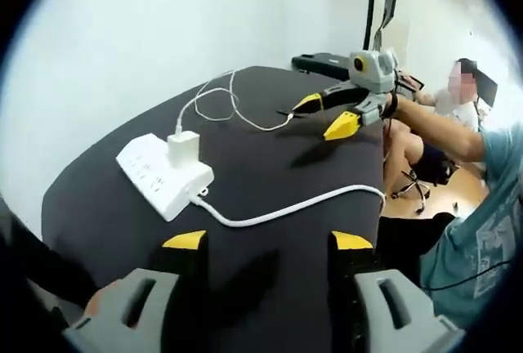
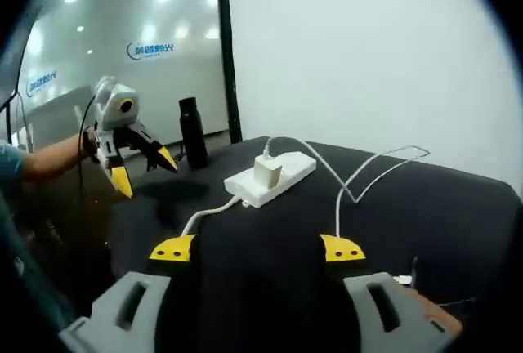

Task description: Connect the charging cable to the phone, plug the charger into the socket, and turn on the power strip switch to charge the phone.

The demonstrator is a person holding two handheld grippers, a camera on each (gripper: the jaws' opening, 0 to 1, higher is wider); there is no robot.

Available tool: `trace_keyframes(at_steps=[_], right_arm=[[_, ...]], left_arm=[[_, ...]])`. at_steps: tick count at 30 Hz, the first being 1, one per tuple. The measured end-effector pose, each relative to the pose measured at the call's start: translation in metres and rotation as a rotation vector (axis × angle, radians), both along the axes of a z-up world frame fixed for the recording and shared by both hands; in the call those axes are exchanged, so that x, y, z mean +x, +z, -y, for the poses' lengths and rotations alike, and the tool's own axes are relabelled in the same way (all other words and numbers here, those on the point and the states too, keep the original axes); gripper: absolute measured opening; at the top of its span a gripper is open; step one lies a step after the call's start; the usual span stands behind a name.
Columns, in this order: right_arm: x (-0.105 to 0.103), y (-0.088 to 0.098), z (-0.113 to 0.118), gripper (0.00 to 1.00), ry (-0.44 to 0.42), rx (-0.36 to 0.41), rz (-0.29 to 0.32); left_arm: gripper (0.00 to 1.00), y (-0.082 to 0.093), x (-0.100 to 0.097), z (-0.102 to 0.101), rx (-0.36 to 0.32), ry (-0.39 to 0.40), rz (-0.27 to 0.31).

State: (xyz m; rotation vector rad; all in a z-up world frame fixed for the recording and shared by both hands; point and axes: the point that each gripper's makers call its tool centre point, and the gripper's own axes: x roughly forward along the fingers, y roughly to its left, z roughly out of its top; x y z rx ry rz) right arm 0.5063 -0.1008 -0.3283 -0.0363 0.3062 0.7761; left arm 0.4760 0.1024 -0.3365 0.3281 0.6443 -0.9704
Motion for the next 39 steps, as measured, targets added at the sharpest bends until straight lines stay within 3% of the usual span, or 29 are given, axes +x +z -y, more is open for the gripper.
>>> trace_keyframes(at_steps=[11, 17, 30, 39], right_arm=[[-0.038, 0.006, 0.102, 0.53, -0.121, 0.001, 0.008], [-0.048, 0.003, 0.139, 0.52, -0.159, 0.015, -0.002], [-0.067, -0.014, 0.176, 0.52, -0.193, -0.046, -0.011], [-0.077, -0.009, 0.229, 0.61, -0.261, -0.049, -0.009]], left_arm=[[0.55, 0.004, -0.009, 0.02, -0.021, 0.029, 0.006], [0.55, 0.0, -0.018, 0.022, -0.027, 0.058, 0.004], [0.55, -0.007, -0.015, 0.007, -0.034, 0.094, -0.004], [0.57, -0.007, -0.014, -0.011, -0.076, 0.138, -0.007]])
